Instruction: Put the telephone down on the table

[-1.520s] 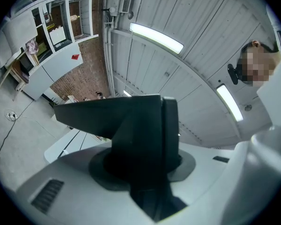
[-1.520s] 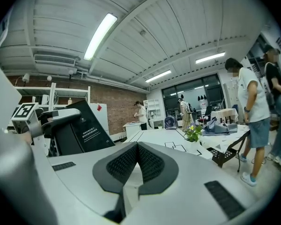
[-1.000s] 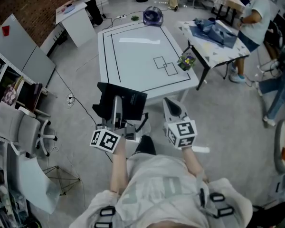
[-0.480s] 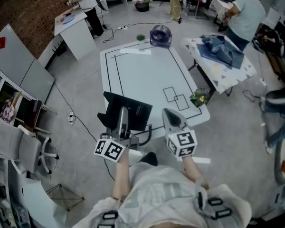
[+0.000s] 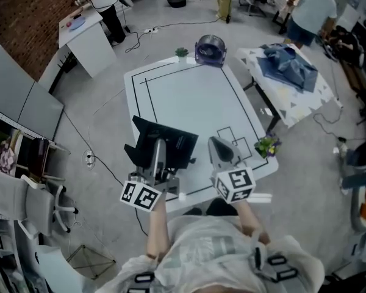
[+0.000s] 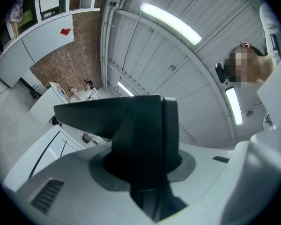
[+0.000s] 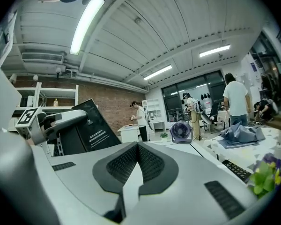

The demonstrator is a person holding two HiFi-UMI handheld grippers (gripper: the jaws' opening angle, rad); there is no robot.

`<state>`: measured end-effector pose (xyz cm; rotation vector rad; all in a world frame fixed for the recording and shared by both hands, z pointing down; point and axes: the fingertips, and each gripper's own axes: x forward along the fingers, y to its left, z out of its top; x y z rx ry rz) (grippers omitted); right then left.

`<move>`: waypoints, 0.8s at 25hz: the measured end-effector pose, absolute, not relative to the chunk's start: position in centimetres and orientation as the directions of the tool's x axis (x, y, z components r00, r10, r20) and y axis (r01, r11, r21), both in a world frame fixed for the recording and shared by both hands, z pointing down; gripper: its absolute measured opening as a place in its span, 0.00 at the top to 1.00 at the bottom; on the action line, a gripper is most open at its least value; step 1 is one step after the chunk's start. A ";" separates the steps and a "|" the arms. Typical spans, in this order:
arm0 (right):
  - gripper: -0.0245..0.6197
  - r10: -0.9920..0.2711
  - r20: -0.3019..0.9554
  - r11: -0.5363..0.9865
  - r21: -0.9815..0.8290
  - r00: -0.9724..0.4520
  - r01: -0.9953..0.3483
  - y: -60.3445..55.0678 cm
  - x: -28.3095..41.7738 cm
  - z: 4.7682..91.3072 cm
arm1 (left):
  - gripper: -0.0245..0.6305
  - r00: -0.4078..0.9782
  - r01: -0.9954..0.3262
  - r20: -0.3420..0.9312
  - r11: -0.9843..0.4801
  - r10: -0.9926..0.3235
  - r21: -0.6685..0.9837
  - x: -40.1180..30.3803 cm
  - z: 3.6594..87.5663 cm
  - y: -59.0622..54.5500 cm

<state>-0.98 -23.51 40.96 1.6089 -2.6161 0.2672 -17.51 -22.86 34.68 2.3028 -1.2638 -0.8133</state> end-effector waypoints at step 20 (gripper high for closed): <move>0.95 -0.818 0.200 0.520 -0.144 -0.540 -0.842 -27.4 1.4 43.4 | 0.72 0.381 -0.623 -0.222 -0.427 -0.897 0.655 -14.6 38.1 -26.2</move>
